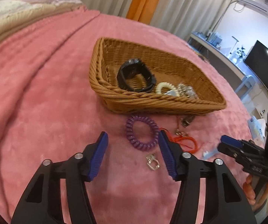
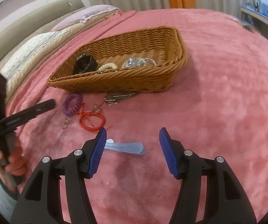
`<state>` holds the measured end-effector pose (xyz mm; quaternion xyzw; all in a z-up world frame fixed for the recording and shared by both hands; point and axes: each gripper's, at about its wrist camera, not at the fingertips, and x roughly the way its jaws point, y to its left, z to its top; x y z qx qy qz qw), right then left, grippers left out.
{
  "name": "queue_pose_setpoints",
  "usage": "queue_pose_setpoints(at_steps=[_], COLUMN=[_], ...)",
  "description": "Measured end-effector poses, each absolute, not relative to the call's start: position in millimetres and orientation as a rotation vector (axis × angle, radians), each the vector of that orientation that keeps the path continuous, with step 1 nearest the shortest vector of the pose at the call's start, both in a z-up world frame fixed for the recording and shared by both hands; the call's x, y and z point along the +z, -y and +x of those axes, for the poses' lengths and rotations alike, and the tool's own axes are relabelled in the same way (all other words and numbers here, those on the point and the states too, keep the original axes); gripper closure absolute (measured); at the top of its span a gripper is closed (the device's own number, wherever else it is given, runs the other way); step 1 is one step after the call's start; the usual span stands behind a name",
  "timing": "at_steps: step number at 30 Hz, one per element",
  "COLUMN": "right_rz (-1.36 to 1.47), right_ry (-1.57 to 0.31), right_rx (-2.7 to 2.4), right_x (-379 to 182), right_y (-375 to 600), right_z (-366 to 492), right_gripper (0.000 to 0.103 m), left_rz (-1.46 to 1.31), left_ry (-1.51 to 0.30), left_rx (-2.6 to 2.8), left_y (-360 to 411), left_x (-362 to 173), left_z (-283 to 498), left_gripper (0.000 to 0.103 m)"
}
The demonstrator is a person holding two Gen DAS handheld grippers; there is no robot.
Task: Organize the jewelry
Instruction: 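Grasp the purple coil bracelet with the left tool while the right tool grasps the light blue hair clip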
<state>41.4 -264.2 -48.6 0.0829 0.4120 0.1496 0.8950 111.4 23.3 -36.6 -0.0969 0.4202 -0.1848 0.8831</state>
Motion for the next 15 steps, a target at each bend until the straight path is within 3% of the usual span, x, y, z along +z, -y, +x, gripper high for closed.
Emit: queue_pose_setpoints(at_steps=[4,10,15], right_rz=[0.150,0.065,-0.010], right_ry=[-0.895,-0.908,-0.909], right_rx=[0.353,0.419,0.449], right_x=[-55,-55,-54], right_y=[255,229,210], right_z=[40,16,-7], right_gripper=[0.048,0.048,0.048], left_rz=[-0.184,-0.154,-0.127], left_ry=[-0.912,-0.942,-0.926], left_rx=[-0.370,-0.355,-0.354], left_y=[-16,-13,-12], left_x=[-43,-52,-49], left_z=[123,126,116], left_gripper=[0.056,0.091,0.094])
